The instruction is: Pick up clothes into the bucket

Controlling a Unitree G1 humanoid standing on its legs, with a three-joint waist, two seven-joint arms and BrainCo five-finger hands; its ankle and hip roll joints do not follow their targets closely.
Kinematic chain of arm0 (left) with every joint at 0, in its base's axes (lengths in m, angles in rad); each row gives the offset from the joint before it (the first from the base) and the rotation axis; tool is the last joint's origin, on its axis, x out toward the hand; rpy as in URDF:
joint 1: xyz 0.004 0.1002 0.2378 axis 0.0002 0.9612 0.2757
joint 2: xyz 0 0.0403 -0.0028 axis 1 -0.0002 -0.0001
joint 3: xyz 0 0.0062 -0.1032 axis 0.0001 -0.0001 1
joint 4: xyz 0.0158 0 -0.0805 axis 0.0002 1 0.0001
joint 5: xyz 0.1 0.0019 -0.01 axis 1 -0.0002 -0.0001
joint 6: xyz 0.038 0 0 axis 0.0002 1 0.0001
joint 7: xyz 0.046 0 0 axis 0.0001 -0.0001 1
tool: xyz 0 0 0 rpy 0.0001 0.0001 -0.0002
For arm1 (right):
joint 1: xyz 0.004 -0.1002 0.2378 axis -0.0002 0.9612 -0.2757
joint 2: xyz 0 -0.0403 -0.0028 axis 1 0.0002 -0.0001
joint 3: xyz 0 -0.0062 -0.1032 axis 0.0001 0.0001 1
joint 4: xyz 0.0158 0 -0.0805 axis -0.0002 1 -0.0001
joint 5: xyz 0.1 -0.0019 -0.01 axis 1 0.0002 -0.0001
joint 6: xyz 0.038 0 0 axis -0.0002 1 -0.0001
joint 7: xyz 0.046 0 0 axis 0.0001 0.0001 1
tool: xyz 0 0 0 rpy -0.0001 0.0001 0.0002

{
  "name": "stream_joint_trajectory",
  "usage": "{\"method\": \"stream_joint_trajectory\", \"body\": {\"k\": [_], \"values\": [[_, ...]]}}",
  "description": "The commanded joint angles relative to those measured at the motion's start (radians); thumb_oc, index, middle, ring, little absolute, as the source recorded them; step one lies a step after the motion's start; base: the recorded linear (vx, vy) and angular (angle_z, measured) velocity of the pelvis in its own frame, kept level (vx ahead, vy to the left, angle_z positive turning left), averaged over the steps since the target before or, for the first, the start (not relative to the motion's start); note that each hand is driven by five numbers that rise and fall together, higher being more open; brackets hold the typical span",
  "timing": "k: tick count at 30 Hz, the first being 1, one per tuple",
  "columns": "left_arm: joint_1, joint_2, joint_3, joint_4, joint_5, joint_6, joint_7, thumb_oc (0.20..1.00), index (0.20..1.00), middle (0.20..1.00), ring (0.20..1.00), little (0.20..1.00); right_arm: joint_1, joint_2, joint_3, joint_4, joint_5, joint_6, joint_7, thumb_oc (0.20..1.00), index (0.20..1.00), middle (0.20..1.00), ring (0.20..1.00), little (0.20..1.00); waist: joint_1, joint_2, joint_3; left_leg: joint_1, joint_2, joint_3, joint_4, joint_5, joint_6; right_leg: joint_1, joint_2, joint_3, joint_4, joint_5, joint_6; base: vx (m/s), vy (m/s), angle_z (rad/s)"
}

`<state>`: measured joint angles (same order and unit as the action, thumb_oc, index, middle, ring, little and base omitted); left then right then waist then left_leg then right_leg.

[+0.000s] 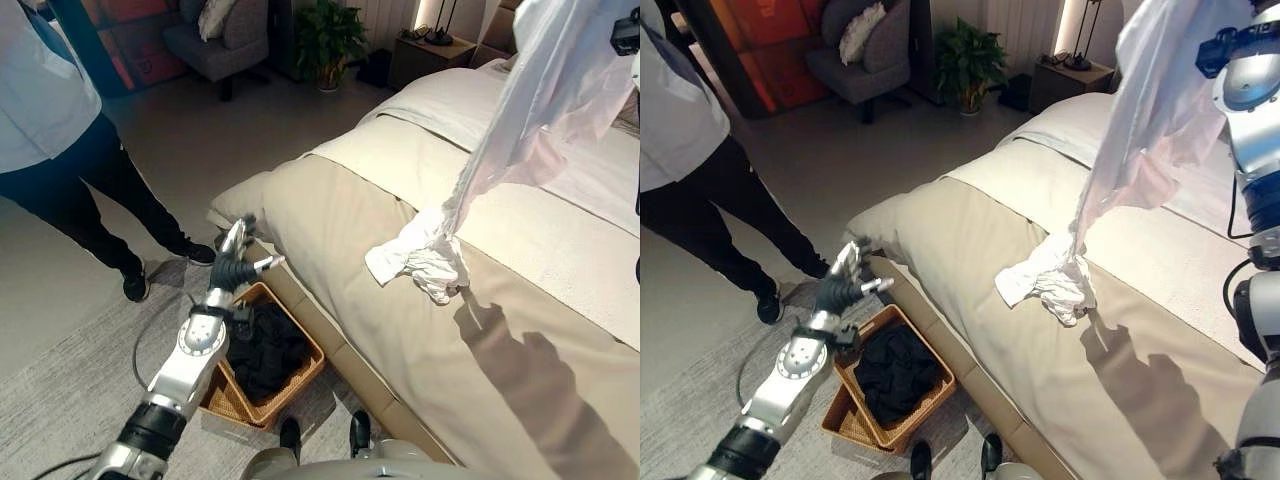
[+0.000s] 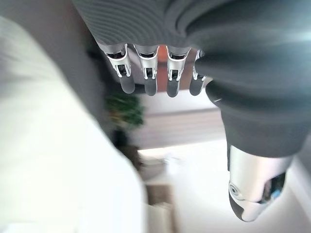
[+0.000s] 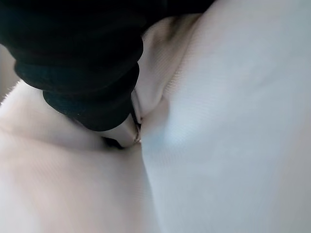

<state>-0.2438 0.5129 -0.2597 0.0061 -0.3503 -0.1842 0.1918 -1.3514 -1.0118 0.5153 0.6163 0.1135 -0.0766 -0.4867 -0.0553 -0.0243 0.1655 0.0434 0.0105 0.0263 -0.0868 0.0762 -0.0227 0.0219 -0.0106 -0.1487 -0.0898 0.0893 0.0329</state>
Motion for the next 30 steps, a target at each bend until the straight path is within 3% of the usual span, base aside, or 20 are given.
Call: {"method": "stream_joint_trajectory", "body": {"k": [1, 9, 13, 23, 30], "values": [[-0.161, 0.075, -0.050, -0.050, -0.022, -0.064, 0.010, 1.000, 1.000, 1.000, 1.000, 1.000, -0.050, -0.016, 0.017, -0.118, 0.063, -0.063, 0.045, 0.200, 0.200, 0.200, 0.200, 0.200, -0.001, -0.069, -0.104, 0.048, 0.028, -0.007, 0.046, -0.114, -0.036, 0.030, -0.102, 0.012, 0.089, -0.072, 0.110, 0.00, 0.000, 0.00], [-0.465, 0.110, -0.209, 0.009, 0.014, -0.048, 0.010, 1.000, 1.000, 1.000, 1.000, 1.000, 0.064, -0.006, 0.027, -0.313, 0.103, -0.069, 0.163, 0.200, 0.200, 0.200, 0.200, 0.200, -0.020, -0.053, -0.121, 0.065, 0.030, 0.004, 0.043, -0.112, -0.039, 0.043, -0.099, 0.016, 0.086, -0.072, 0.110, 0.00, -0.007, -0.03], [-0.565, 0.088, -0.280, 0.053, 0.020, -0.036, 0.010, 1.000, 1.000, 1.000, 1.000, 1.000, 0.126, 0.022, 0.012, -0.374, 0.135, -0.075, 0.204, 0.200, 0.200, 0.200, 0.200, 0.200, -0.022, -0.049, -0.121, 0.059, 0.027, 0.005, 0.047, -0.100, -0.038, 0.039, -0.103, 0.017, 0.087, -0.062, 0.111, -0.02, 0.000, 0.00], [-0.662, 0.023, -0.344, 0.174, 0.051, 0.004, 0.021, 1.000, 1.000, 1.000, 1.000, 1.000, 0.281, 0.071, -0.014, -0.572, 0.189, -0.075, 0.305, 0.200, 0.200, 0.200, 0.200, 0.200, -0.021, -0.042, -0.120, 0.066, 0.025, 0.004, 0.046, -0.097, -0.035, 0.048, -0.107, 0.009, 0.087, -0.059, 0.113, 0.00, 0.000, 0.00], [-0.663, -0.026, -0.335, 0.242, 0.078, 0.018, 0.040, 1.000, 1.000, 1.000, 1.000, 1.000, 0.338, 0.101, -0.044, -0.646, 0.200, -0.084, 0.328, 0.200, 0.200, 0.200, 0.200, 0.200, -0.020, -0.041, -0.117, 0.065, 0.021, 0.001, 0.048, -0.096, -0.031, 0.047, -0.109, 0.010, 0.086, -0.055, 0.114, 0.00, 0.000, 0.00]]}}
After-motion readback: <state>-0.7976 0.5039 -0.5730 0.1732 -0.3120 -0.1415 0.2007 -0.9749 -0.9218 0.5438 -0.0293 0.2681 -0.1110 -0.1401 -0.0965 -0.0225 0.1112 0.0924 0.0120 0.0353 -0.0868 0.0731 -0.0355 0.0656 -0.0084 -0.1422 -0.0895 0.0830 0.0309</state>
